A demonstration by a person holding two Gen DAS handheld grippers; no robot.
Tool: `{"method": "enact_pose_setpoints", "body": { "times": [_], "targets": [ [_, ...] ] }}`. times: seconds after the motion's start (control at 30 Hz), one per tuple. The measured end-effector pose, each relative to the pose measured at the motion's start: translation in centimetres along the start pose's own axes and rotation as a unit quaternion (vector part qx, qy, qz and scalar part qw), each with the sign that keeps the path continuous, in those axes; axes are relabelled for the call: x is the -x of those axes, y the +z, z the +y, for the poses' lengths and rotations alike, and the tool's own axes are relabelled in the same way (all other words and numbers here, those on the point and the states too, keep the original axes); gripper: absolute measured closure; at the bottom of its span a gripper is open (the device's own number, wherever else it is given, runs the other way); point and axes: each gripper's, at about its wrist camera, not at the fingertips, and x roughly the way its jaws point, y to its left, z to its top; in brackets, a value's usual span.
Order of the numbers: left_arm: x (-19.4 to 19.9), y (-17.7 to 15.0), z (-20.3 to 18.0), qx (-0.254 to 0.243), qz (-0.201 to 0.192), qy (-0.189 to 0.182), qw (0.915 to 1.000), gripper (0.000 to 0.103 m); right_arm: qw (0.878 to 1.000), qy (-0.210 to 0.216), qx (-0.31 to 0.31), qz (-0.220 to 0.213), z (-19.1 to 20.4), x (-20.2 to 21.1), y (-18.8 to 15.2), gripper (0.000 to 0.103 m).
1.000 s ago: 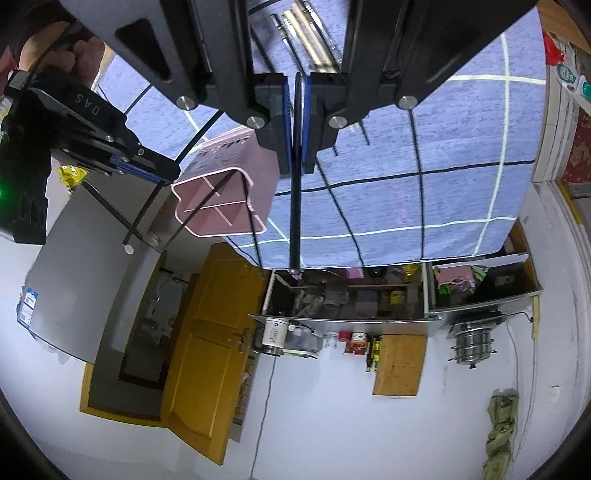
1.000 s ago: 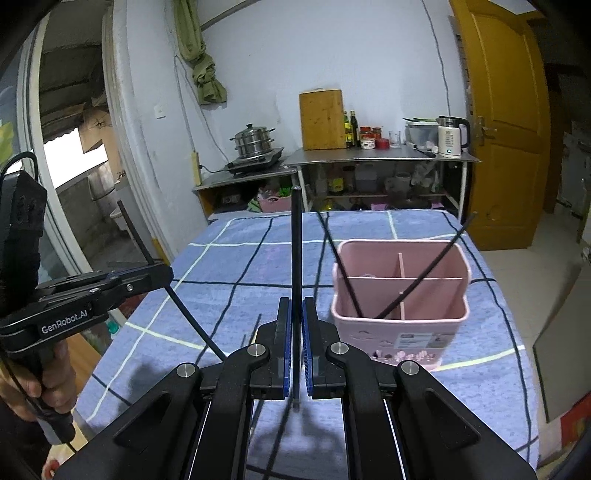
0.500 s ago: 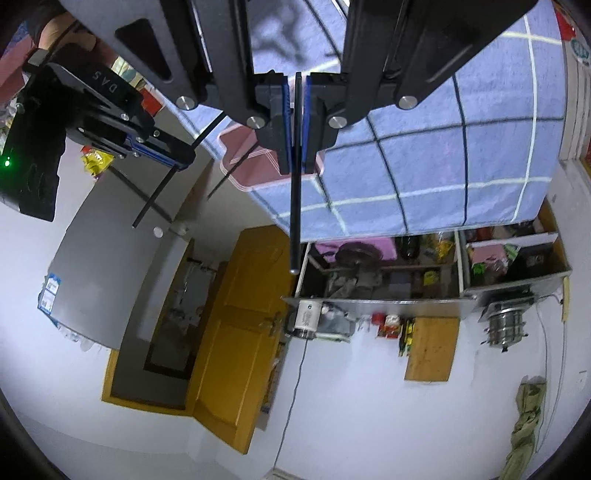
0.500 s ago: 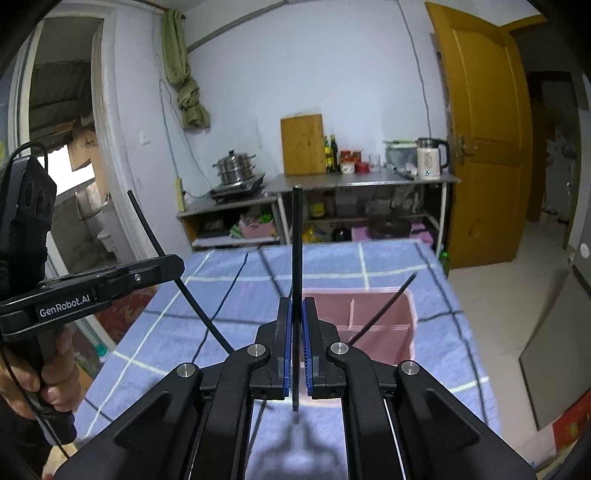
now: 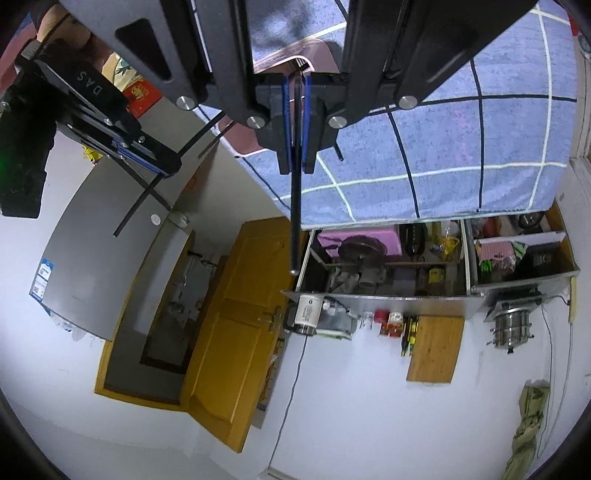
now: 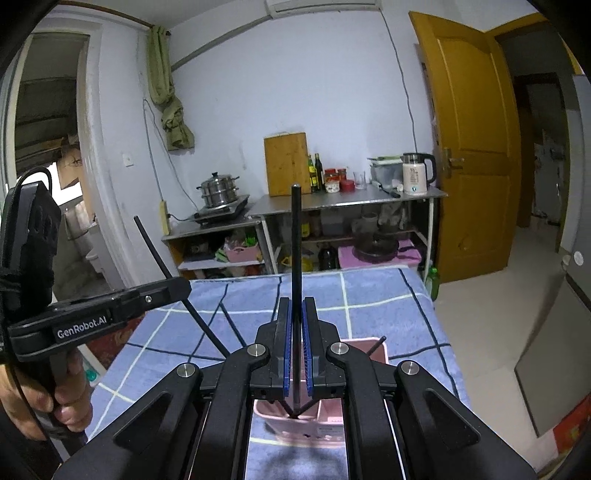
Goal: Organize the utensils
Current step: 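Carry the held chopsticks with both tools over the pink holder, then lower the chopsticks into the pink holder and open both tools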
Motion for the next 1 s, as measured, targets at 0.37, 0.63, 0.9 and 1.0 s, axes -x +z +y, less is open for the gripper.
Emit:
{"method": "enact_pose_setpoints", "body": {
  "times": [0.37,0.63,0.9,1.0],
  "targets": [
    [-5.0,-4.0,0.7,0.007,0.058,0.005,0.9983,0.097,0.998,-0.008,-0.011,0.058,-1.6,-4.5,-4.4,0.098],
    [-6.3,-5.7,1.0,0.009,0.074,0.009,0.9972,0.096,0.998,-0.011,-0.012,0.069,-2.3,-6.0,-5.6,0.098],
    [-6.3,-5.5,0.5,-0.002,0.071,0.015,0.9974,0.096,0.997,-0.016,-0.010,0.072,-2.2,-6.0,-5.5,0.097],
    [-5.6,-5.3,0.5,-0.004,0.063,0.016,0.9979,0.093,0.997,-0.023,-0.007,0.068,-2.1,-5.4,-5.5,0.097]
  ]
}}
